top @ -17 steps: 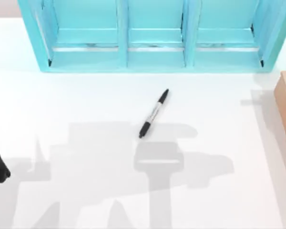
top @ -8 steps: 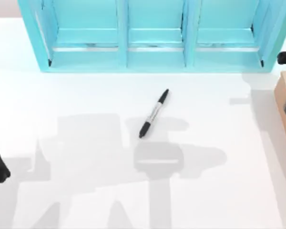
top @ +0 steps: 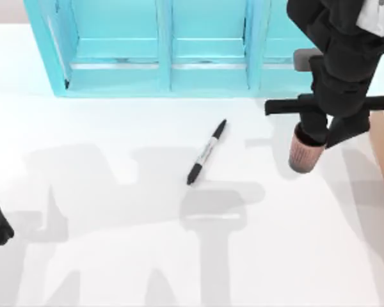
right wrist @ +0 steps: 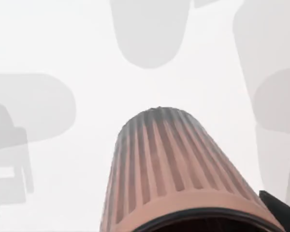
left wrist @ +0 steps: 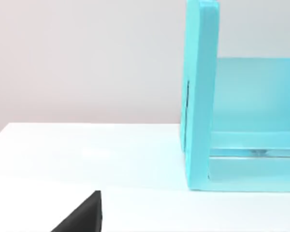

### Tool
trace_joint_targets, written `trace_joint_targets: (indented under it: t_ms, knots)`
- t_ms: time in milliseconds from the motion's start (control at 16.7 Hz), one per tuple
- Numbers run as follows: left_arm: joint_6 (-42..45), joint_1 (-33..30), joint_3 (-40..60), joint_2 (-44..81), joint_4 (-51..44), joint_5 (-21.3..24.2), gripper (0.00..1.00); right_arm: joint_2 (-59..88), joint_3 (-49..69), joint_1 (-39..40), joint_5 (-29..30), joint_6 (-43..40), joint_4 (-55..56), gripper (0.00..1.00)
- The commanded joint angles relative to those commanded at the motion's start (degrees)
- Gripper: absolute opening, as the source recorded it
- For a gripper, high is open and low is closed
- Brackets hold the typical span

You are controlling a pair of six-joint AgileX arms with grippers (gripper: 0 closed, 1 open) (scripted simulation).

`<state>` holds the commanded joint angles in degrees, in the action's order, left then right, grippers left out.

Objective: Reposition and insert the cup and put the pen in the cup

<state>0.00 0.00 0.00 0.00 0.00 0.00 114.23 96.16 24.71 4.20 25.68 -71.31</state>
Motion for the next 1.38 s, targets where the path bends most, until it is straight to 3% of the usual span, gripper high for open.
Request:
trace_joint_targets:
  t_ms: [900,1380]
  knots:
    - [0.0,0.0,0.0,0.0,0.0,0.0,1.00,2.2,-7.3,0.5,0.0,0.5,9.4,0.00]
    - [0.0,0.0,0.0,0.0,0.0,0.0,1.00,2.2,-7.3,0.5,0.0,0.5,9.4,0.60]
